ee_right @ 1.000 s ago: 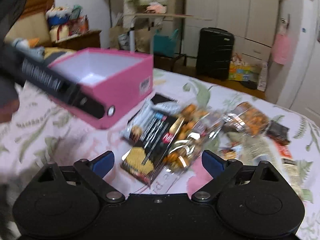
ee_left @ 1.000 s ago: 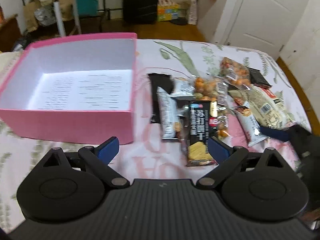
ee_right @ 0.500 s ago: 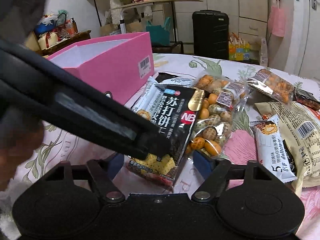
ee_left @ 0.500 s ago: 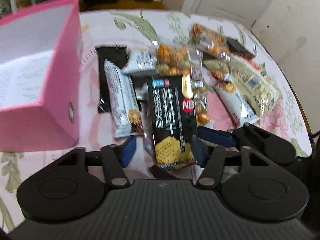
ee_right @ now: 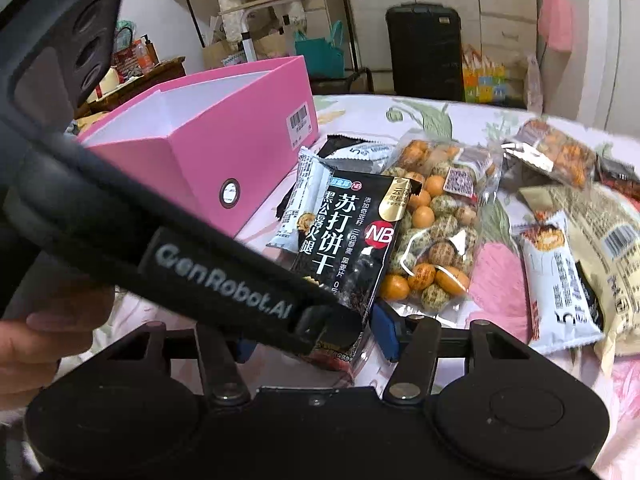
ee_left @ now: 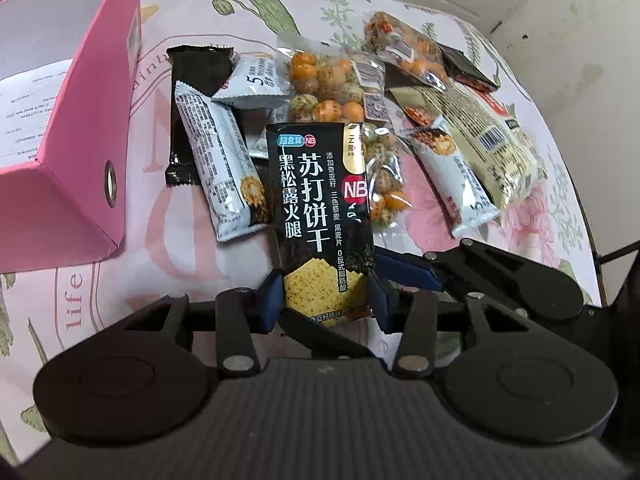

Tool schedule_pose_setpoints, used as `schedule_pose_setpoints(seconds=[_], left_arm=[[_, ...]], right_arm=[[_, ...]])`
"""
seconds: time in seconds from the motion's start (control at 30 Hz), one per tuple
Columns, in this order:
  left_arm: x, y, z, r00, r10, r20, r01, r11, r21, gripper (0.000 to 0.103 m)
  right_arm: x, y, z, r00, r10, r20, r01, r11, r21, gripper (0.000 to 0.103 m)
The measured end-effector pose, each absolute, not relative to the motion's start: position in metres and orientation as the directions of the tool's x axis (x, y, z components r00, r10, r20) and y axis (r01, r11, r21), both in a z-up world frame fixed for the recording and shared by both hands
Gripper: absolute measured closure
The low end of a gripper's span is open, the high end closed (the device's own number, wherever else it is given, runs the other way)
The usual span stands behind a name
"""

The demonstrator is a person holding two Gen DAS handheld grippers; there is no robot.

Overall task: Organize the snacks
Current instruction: 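Grasp the black soda-cracker packet with the left gripper, then carry the black cracker packet into the pink box and open the left gripper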

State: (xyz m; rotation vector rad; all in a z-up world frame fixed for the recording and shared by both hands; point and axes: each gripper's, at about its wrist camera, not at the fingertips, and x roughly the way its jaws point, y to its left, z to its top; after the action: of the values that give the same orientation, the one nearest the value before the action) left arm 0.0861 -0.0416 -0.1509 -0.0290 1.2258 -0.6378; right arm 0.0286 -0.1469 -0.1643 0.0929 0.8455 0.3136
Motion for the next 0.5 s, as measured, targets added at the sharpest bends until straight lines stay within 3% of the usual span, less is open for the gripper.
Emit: schedule_pose_setpoints(seconds=[0.5], left_arm=[[0.068,-0.014,-0.084,0.109,-0.429,-0.896,0.444,0.828,-0.343,0.059]], right_arm=[[0.025,-0.121,-0.097,0.521,0.361,-0.774,-0.315,0.924,0.219,0.042]])
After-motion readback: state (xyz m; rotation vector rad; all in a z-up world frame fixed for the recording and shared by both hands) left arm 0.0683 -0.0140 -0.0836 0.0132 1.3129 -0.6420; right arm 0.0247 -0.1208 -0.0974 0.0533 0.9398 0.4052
